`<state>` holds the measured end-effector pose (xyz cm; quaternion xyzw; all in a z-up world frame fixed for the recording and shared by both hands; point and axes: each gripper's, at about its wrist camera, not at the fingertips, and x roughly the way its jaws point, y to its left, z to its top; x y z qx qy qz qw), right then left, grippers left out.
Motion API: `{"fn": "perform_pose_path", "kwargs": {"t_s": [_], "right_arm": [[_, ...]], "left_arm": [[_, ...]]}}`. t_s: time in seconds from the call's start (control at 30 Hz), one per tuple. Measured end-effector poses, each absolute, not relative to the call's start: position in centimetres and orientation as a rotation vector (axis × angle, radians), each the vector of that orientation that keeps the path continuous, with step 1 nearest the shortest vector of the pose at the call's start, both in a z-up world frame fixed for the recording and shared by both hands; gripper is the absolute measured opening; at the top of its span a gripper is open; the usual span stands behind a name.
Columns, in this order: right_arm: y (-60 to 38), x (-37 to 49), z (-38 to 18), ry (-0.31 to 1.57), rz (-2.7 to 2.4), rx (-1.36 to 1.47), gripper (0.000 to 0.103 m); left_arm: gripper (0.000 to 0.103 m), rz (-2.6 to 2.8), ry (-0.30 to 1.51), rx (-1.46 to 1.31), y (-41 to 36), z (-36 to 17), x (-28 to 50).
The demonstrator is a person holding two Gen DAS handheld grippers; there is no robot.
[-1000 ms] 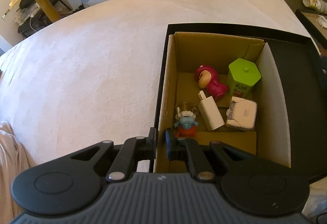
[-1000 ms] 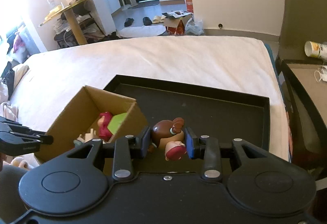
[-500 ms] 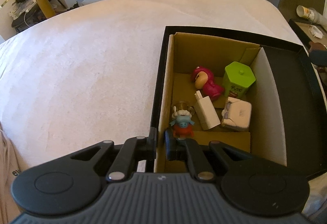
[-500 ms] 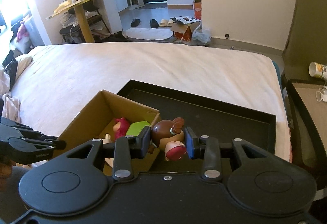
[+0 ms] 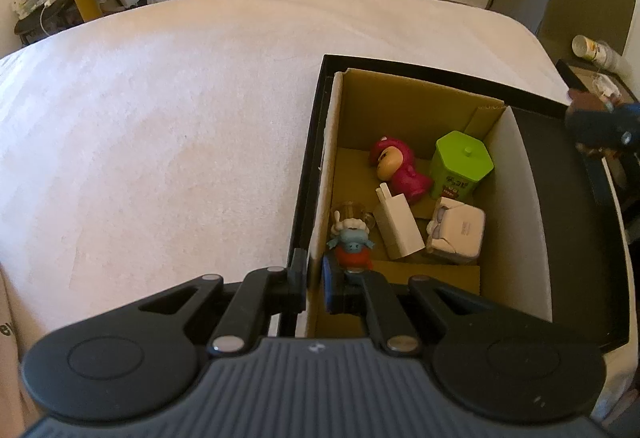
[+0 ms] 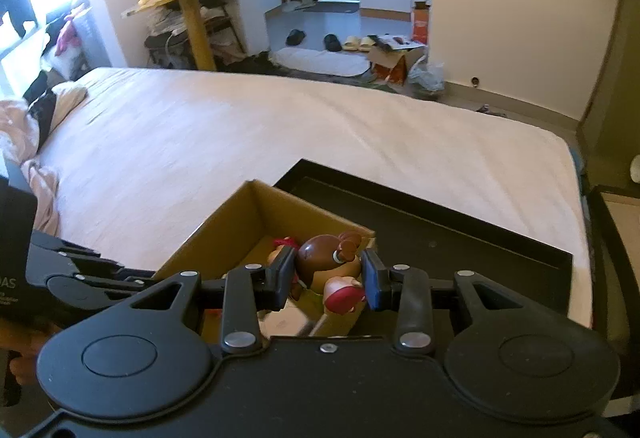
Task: Organize rigid objects
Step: 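Lift the brown figure with the right gripper over the box, then lower the brown figure into the box and open the right gripper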
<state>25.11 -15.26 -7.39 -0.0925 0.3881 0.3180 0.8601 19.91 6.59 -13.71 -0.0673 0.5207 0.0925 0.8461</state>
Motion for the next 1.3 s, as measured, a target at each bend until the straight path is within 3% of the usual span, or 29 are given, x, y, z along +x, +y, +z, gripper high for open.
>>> {"fn": "perform_pose_path", "kwargs": {"t_s": [1.3], "right_arm": [[-6.4,25.2,-14.1,0.975,0.709,-0.350,0.037]], "left_arm": [[0.008,0.139,1.077,-0.235,8.2,-14.2,19.7]]}}
